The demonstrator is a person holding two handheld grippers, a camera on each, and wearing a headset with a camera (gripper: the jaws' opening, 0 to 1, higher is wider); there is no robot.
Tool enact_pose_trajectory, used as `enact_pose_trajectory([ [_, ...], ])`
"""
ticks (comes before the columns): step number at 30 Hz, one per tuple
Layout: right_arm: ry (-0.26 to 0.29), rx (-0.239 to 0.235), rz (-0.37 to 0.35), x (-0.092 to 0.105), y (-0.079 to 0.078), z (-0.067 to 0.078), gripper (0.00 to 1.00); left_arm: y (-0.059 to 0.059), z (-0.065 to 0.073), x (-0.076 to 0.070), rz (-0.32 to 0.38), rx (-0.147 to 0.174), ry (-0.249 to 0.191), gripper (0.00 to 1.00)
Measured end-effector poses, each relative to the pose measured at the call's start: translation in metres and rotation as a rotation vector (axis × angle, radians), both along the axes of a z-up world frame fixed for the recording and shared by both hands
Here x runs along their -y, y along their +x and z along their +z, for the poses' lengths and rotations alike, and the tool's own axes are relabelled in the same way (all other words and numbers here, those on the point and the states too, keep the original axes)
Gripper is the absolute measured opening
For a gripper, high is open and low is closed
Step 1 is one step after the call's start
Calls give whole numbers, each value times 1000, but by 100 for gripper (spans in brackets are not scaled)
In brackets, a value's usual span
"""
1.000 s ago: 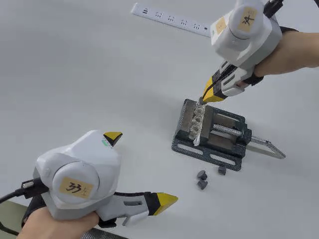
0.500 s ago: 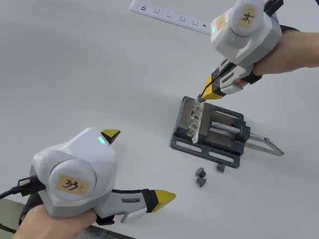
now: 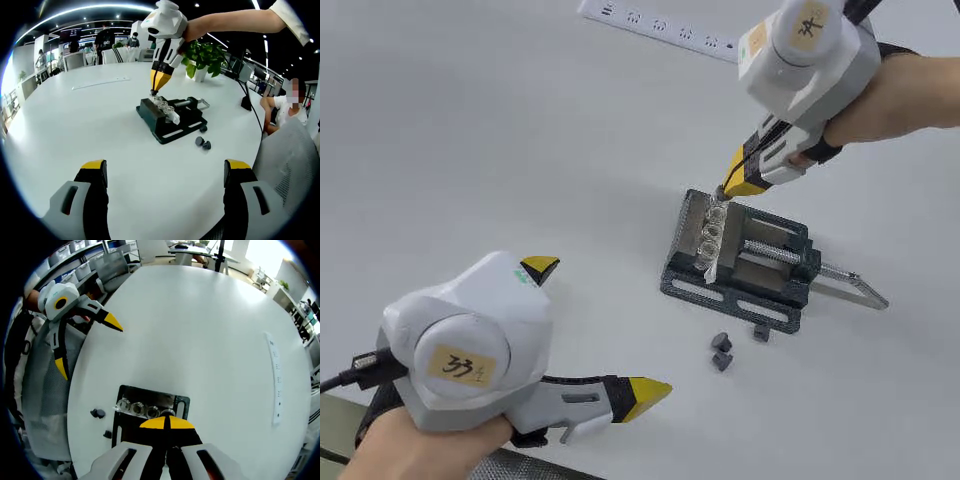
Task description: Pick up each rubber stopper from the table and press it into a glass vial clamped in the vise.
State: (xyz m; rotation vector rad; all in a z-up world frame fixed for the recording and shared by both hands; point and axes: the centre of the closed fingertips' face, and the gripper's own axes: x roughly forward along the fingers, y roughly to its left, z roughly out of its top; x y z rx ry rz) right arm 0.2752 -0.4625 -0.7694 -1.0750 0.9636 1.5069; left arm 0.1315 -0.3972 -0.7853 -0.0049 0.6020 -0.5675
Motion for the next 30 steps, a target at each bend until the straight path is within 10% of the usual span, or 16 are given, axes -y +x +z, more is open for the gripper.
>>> enact_pose_trajectory([
  [14, -109, 13, 64, -2, -3, -1, 0, 0, 0, -1, 3, -2, -3, 97],
  [30, -113, 35, 42, -1, -5, 0, 0, 0, -1, 0, 3, -8, 0, 96],
])
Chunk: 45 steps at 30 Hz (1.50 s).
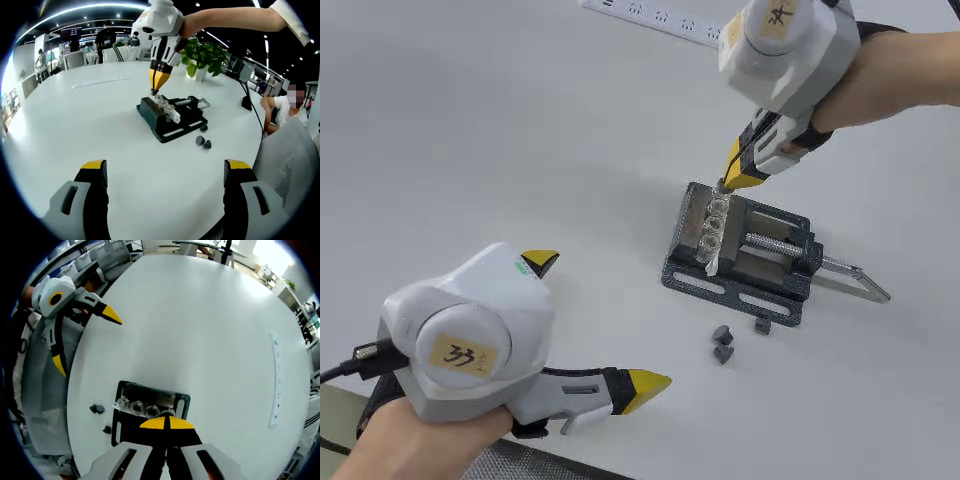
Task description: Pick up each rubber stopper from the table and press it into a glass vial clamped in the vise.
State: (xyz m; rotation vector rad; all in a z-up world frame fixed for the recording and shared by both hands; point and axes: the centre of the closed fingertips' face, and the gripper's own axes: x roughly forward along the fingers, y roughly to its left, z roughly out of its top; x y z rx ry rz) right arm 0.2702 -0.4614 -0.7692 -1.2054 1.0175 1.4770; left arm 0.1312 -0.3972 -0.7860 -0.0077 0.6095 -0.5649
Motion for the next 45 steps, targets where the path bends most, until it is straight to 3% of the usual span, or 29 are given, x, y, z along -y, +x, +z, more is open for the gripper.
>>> enact_pose_trajectory([
  [6, -10, 11, -5, 0, 4, -2, 0, 0, -1, 1, -8, 1, 4, 96],
  [11, -49, 26, -12, 0, 4, -2, 0, -1, -1, 4, -22, 0, 7, 96],
  [16, -29, 17, -25, 0, 7, -2, 0, -1, -1, 4, -24, -2, 7, 96],
  [25, -40, 8, -19, -1, 3, -1, 0, 0, 1, 4, -24, -1, 11, 96],
  [36, 77, -2, -51, 0, 3, 3, 0, 2, 3, 1, -13, 7, 8, 96],
  [44, 175, -40, -128, -1, 12, 0, 0, 4, 4, 0, -12, 9, 12, 96],
  [45, 180, -41, -132, -3, 6, 1, 0, 4, 4, 0, -12, 9, 12, 96],
])
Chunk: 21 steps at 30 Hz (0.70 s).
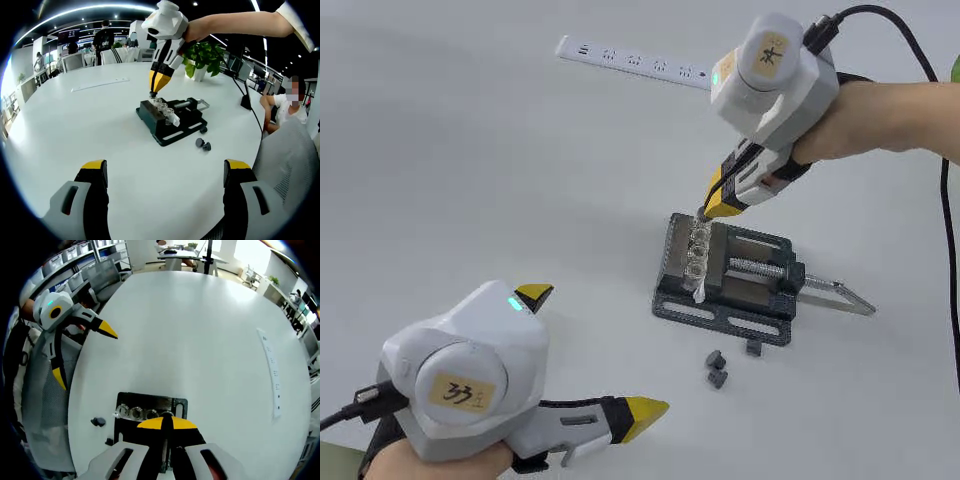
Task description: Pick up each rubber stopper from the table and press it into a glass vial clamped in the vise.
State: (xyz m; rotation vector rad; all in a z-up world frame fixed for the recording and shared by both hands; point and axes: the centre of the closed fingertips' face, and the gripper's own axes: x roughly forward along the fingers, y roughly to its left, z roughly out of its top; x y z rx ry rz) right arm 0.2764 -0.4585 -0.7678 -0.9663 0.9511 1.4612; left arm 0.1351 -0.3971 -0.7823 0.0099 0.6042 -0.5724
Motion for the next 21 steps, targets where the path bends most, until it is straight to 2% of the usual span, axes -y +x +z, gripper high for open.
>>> enact_pose_trajectory([
  [3, 4, -6, -14, 4, -1, 0, 3, 1, 1, 0, 2, 2, -2, 96],
  [4, 11, 4, -8, 5, 0, 1, 7, 1, 1, 0, 3, 2, -2, 96],
  [6, 9, -5, -3, 11, -3, 1, 14, 1, 1, 0, 1, 2, -1, 96],
  [10, 44, -1, -20, 17, -8, 1, 29, 2, 2, 0, 1, 4, -2, 96],
  [12, 60, -14, -34, 20, -12, -1, 36, 3, 3, 0, 1, 5, -4, 96],
  [19, 117, -8, -66, 31, -30, -5, 62, 5, 7, 2, -6, 13, -6, 96],
  [21, 139, -9, -83, 32, -34, -4, 67, 6, 9, 2, -9, 15, -7, 97],
])
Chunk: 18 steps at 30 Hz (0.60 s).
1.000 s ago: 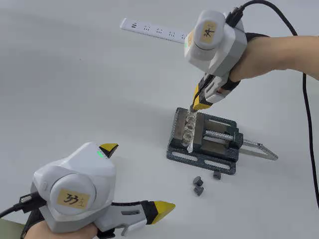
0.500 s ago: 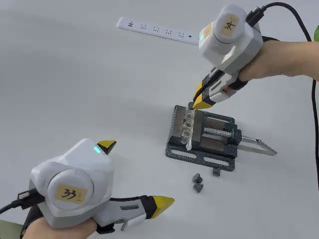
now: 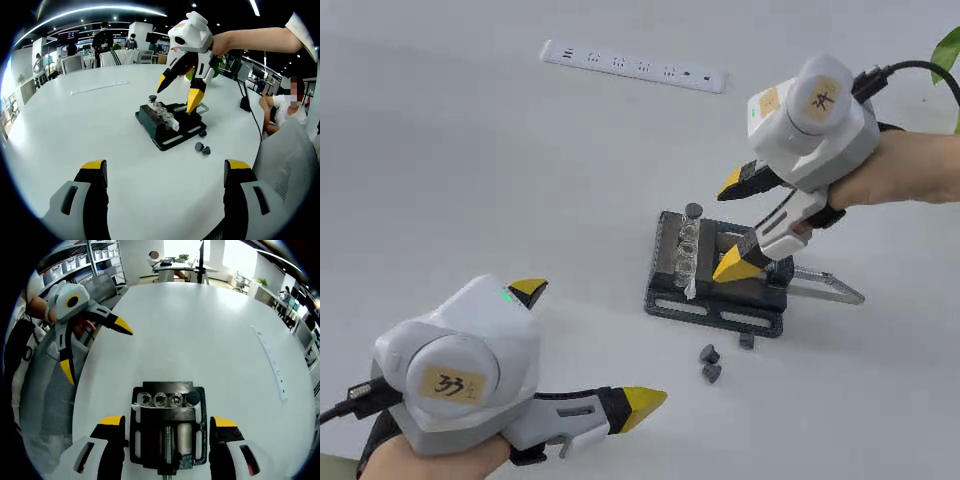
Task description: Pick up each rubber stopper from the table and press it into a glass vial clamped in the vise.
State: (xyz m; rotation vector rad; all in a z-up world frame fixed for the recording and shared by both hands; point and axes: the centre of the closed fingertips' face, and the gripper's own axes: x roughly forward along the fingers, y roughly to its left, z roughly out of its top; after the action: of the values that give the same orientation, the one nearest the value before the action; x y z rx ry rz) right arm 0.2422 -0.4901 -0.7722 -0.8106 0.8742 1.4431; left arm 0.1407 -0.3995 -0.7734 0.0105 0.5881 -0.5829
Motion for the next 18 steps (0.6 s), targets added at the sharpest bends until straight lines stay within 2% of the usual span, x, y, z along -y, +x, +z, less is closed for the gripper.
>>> enact_pose_trajectory([
  [7, 58, 23, -34, 9, -11, 1, 87, 1, 3, 0, -16, 9, 6, 97],
  [18, 127, 29, -93, 30, -45, -2, 82, 3, 12, -1, -35, 24, 16, 97],
])
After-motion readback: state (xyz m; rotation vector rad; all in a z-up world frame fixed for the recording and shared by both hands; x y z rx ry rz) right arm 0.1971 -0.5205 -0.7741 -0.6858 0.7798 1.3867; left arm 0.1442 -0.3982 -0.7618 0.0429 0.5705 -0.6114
